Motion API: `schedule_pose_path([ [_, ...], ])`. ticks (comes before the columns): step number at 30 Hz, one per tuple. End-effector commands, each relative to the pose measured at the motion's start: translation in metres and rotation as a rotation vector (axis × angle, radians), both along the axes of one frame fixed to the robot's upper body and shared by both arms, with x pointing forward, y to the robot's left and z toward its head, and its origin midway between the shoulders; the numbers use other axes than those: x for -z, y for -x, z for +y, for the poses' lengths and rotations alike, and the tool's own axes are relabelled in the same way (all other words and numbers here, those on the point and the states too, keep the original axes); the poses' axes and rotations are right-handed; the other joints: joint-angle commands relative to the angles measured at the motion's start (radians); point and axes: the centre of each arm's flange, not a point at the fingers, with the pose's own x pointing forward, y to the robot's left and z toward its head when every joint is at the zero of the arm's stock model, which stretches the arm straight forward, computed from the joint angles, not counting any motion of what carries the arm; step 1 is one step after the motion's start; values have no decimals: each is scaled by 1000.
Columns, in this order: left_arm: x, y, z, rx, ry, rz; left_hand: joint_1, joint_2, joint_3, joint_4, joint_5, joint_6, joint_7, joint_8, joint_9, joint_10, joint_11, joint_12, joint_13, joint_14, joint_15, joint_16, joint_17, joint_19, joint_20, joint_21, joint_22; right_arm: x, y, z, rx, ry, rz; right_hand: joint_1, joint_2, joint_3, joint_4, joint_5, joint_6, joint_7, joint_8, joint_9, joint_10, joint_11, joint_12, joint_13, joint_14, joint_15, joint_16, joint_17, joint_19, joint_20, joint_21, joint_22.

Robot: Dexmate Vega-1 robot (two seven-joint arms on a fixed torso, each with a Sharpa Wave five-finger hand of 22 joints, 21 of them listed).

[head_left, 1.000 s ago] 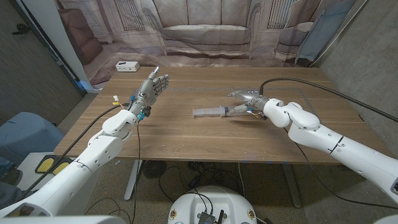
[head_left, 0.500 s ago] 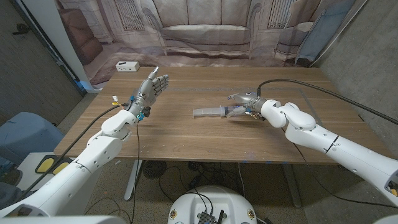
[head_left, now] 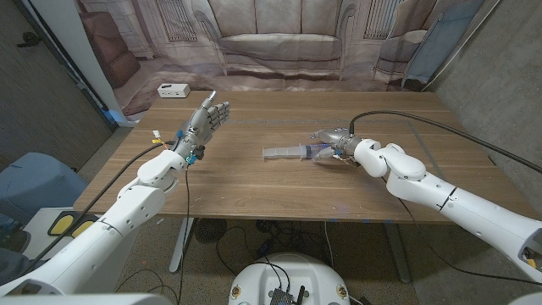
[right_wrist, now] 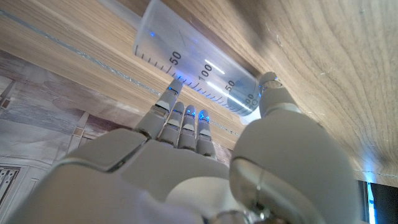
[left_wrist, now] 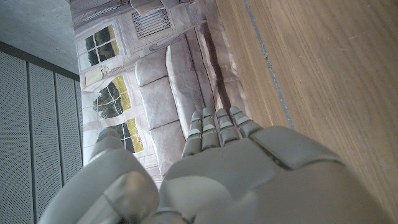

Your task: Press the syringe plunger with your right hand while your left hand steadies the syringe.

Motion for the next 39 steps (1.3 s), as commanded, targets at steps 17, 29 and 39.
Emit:
schedule_pose_path([
  [17,3,4,4,-11,15,-2,0,6,-5,0,9,13,-6,9,3,11,-11,4,4,10,-5,6,2,1,17,2,4,11,-13,-1,9,-12,-36,127,8,23,9,7,107,-33,24,3,113,-23,25,1,116,-39,35,10,117,-12,10,2],
  [29,6,5,3,-7,17,0,0,7,-6,0,9,12,-7,8,3,10,-9,3,4,11,-3,5,2,-1,23,1,4,16,-16,2,-14,-24,-11,196,24,14,17,1,215,-46,43,5,221,-37,40,2,239,-70,82,24,253,-43,35,4],
  [39,7,6,2,-8,19,-1,0,7,-7,-1,9,12,-6,8,3,8,-10,2,4,11,-3,5,2,-3,25,1,4,19,-20,2,-11,-15,-18,245,41,7,16,-2,294,-60,60,7,298,-40,53,3,309,-86,116,38,319,-58,45,7],
])
